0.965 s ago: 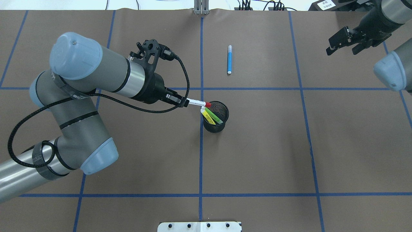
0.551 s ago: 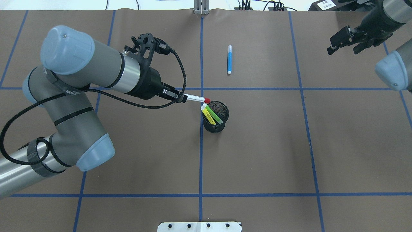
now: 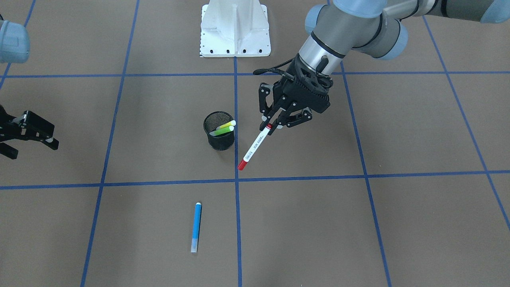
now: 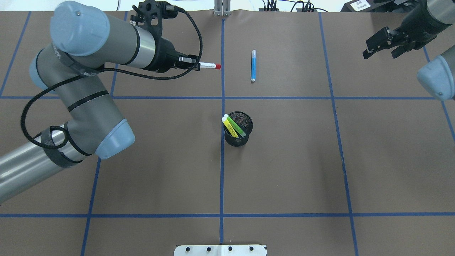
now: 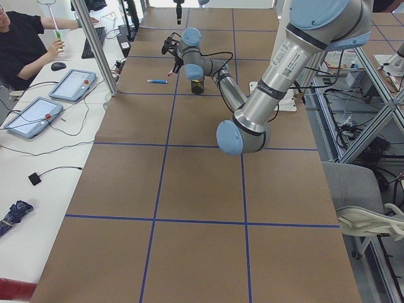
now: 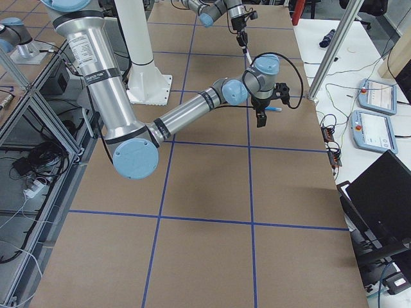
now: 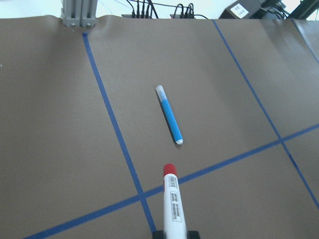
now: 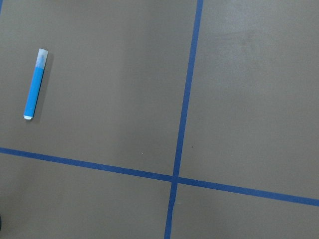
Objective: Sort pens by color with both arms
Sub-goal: 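Carry the white marker beside the blue marker with the left gripper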
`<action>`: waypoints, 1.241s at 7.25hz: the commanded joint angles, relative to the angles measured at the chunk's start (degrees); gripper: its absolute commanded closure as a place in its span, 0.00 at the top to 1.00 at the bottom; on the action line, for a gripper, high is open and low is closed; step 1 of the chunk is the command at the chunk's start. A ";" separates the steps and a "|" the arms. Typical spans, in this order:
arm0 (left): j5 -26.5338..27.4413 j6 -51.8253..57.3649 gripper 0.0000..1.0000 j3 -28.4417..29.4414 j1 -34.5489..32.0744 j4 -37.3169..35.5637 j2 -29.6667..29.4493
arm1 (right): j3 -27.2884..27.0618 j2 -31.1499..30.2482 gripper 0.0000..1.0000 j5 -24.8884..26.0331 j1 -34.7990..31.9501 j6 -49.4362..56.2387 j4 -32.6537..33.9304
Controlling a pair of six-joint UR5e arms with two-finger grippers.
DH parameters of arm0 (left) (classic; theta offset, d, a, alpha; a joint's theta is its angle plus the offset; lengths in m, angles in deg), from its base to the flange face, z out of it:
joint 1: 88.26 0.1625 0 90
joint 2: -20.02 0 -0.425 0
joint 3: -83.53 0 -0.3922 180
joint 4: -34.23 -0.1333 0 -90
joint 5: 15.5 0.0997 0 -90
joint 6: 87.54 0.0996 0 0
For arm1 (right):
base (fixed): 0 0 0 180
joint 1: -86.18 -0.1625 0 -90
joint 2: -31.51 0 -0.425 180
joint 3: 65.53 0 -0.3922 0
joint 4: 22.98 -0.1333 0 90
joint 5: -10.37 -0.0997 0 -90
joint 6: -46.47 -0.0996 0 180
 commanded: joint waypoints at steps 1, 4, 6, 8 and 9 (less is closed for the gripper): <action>10.09 -3.84 0.00 4.69 1.84 0.14 -2.91 | -0.27 -0.08 1.00 0.10 -0.09 -0.01 0.00; 25.16 -5.71 0.00 14.24 8.44 0.06 -8.25 | -0.18 0.09 1.00 0.19 -0.18 -0.01 0.00; 32.50 -5.62 0.00 23.81 11.85 0.23 -13.79 | -0.18 0.18 1.00 0.27 -0.62 -0.01 -0.09; 33.08 -5.62 0.00 29.54 11.96 3.19 -16.70 | -0.27 0.45 1.00 0.36 -0.71 -0.01 0.00; 35.00 -5.71 0.00 32.62 11.88 10.53 -16.97 | -0.27 0.45 1.00 0.36 -0.88 -0.01 -0.09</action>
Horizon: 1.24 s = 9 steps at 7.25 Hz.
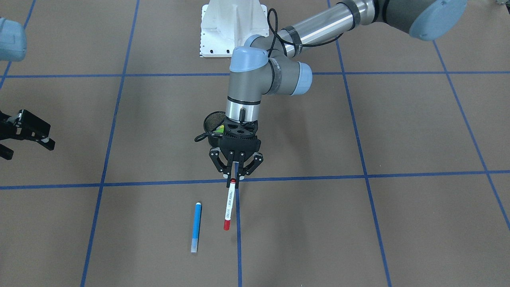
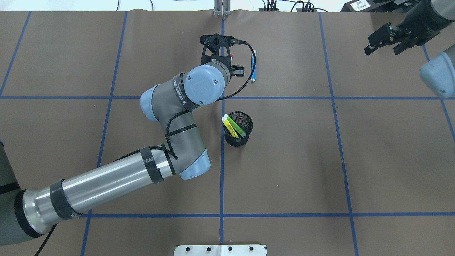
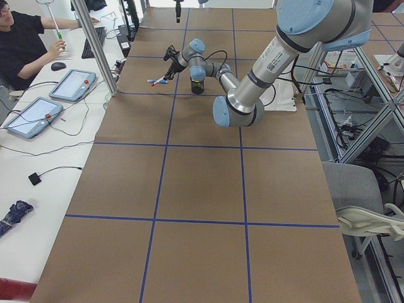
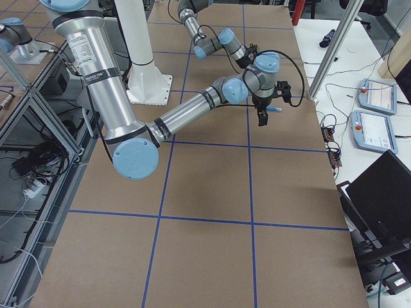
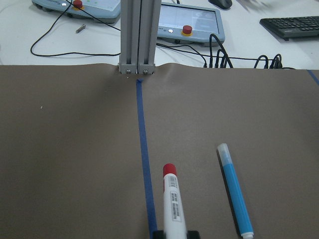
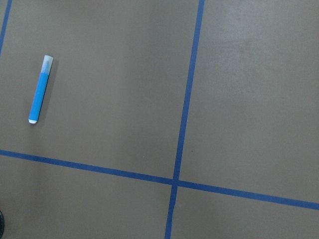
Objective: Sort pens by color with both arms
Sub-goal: 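Carry the white marker beside the blue marker with the left gripper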
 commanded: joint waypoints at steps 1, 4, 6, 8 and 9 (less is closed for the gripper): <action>3.83 -0.07 0.00 5.83 0.05 9.69 -0.92 | 0.05 0.05 1.00 0.10 -0.16 0.00 -0.04; 5.96 -0.16 0.00 7.53 0.66 9.64 -0.57 | 0.05 0.05 1.00 0.28 -0.16 0.09 -0.04; 7.44 -2.85 0.20 7.53 1.19 9.73 -0.65 | 0.05 0.05 1.00 0.36 -0.16 0.09 -0.04; 7.63 -7.27 0.73 7.53 1.19 9.64 -0.65 | 0.05 0.14 1.00 0.36 -0.16 0.09 -0.04; 7.63 -8.75 0.93 7.44 1.19 9.56 -0.48 | 0.05 0.14 1.00 0.36 -0.16 0.09 -0.04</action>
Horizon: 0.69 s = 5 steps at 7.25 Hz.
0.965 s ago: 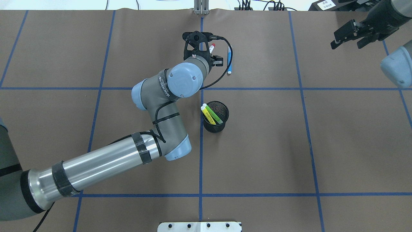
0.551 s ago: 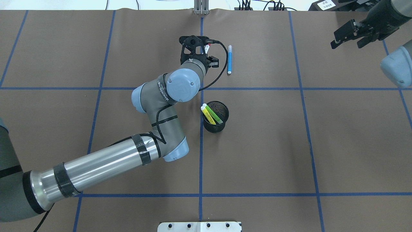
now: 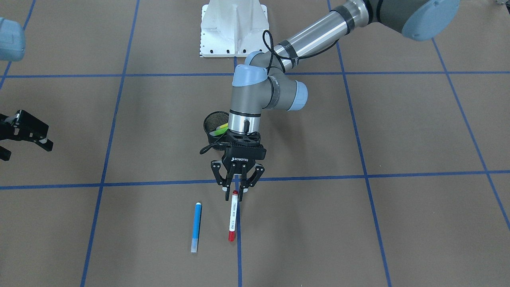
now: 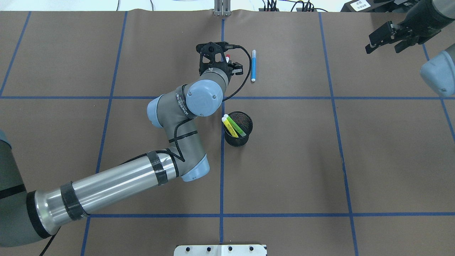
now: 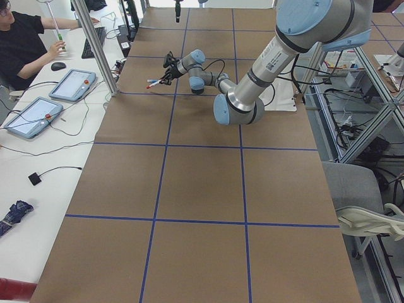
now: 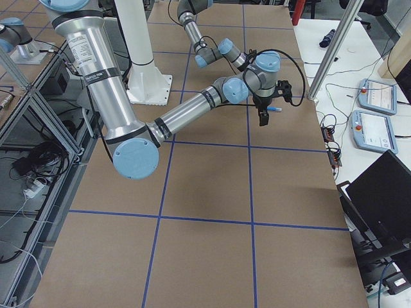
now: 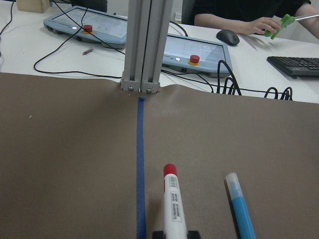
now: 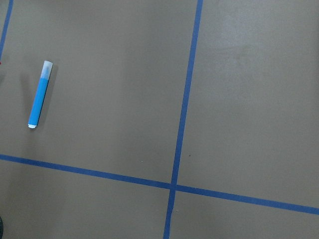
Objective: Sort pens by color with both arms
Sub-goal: 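Carry the white marker beside the blue marker with the left gripper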
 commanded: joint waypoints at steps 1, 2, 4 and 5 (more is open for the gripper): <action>0.09 -1.87 0.99 -0.16 0.03 -0.08 0.11 | 0.02 0.01 1.00 0.00 0.00 0.00 0.00; 0.01 -1.26 0.99 -0.86 -0.15 -0.16 0.03 | 0.02 0.01 1.00 0.00 0.00 0.00 0.00; -3.48 1.70 0.99 -7.07 -2.42 -6.96 0.11 | -0.07 0.01 1.00 -0.26 -0.26 -0.09 -0.26; -8.91 3.12 0.99 -11.46 -5.13 -13.20 0.72 | -0.33 0.01 1.00 -0.17 -0.35 -0.43 -3.40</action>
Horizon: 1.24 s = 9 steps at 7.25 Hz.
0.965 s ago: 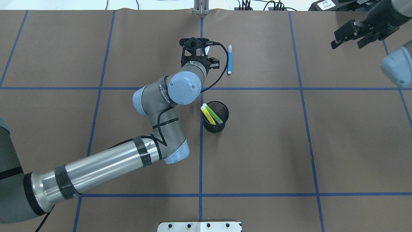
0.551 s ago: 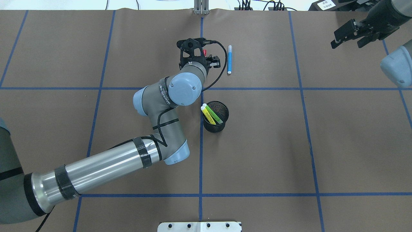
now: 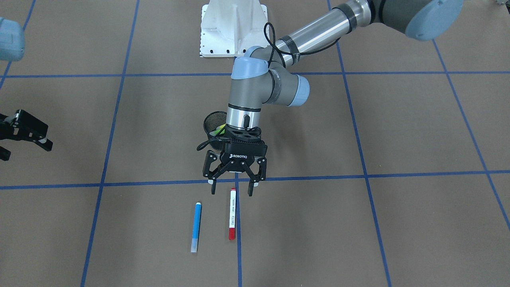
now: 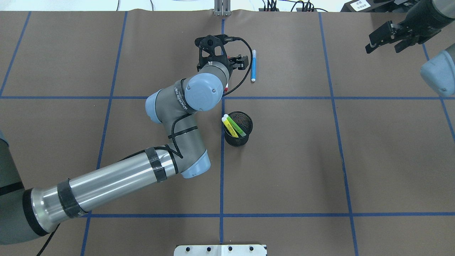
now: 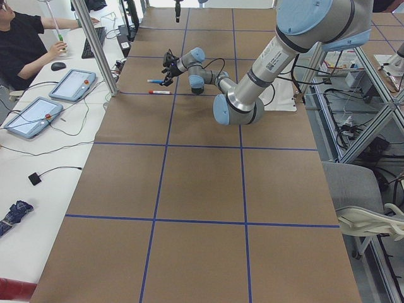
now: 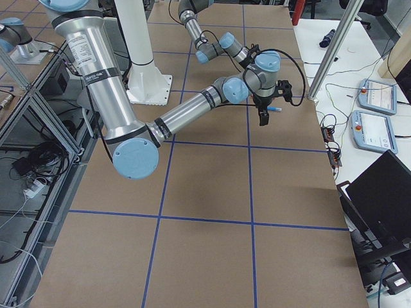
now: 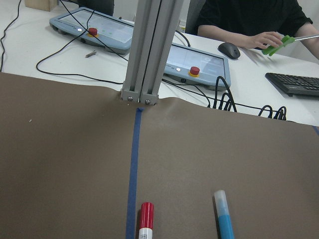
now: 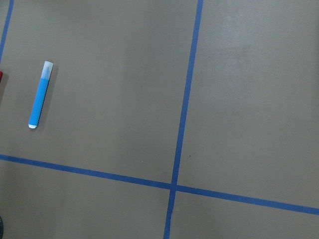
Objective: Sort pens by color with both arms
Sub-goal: 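Release the white marker and withdraw the left gripper toward its corner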
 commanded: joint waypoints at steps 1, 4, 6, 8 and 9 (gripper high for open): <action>-11.16 2.25 0.99 -10.20 -5.85 -11.55 2.90 | -0.32 -0.78 1.00 0.08 -0.24 -2.30 -7.13; -28.99 7.04 0.99 -19.38 -15.87 -12.83 11.77 | -0.32 -0.09 1.00 -0.36 0.11 -10.58 -12.10; -38.17 11.37 0.99 -23.07 -21.77 -12.84 18.27 | -0.49 2.27 1.00 0.60 2.03 -11.97 -11.58; -43.64 12.36 0.99 -26.06 -24.33 -12.75 22.41 | -0.49 5.61 1.00 5.24 7.02 -19.95 -11.31; -45.49 12.36 0.99 -26.77 -25.13 -12.66 23.74 | -0.49 7.02 1.00 7.61 9.40 -22.42 -11.22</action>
